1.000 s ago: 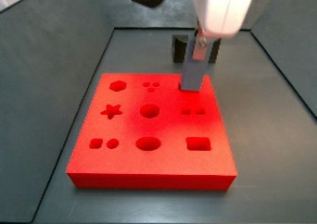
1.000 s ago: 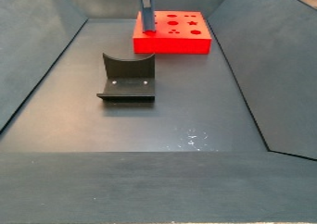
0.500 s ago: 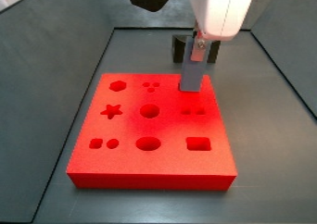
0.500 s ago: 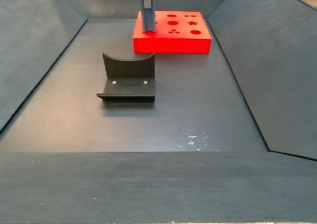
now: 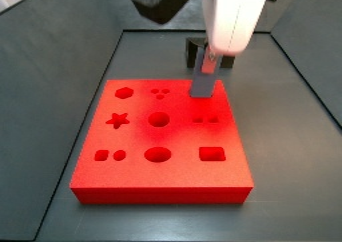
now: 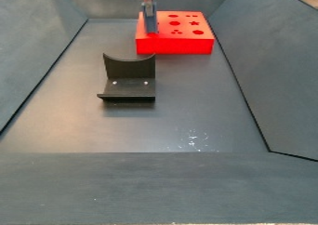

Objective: Pick up the arch object. Move up. Move to above the board. Insert the arch object.
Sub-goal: Insert the arch object.

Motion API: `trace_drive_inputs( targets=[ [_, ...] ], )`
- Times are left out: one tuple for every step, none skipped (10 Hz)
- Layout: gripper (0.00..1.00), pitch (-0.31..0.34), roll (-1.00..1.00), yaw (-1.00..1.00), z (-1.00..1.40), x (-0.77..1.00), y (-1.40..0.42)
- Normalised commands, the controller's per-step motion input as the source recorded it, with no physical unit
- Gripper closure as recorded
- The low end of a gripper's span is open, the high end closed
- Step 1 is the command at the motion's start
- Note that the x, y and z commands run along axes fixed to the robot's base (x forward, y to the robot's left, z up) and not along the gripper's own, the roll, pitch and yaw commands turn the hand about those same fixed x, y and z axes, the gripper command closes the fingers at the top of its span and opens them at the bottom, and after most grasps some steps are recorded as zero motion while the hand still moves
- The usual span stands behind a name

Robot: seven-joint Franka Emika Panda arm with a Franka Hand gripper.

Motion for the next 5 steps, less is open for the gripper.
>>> trace_drive_inputs(
  targets=[
    [1.00, 0.000, 0.13, 0.00, -0.57, 0.00, -0.01],
    [1.00, 0.000, 0.15, 0.00, -0.47, 0.00, 0.00],
    [1.00, -0.006, 0.00, 0.00, -0.17, -0.01, 0.00],
    [1.00, -0.071, -0.01, 0.00, -0.01, -0.03, 0.00],
    [1.00, 0.000, 0.00, 0.00, 0.00, 0.00, 0.00]
  ],
)
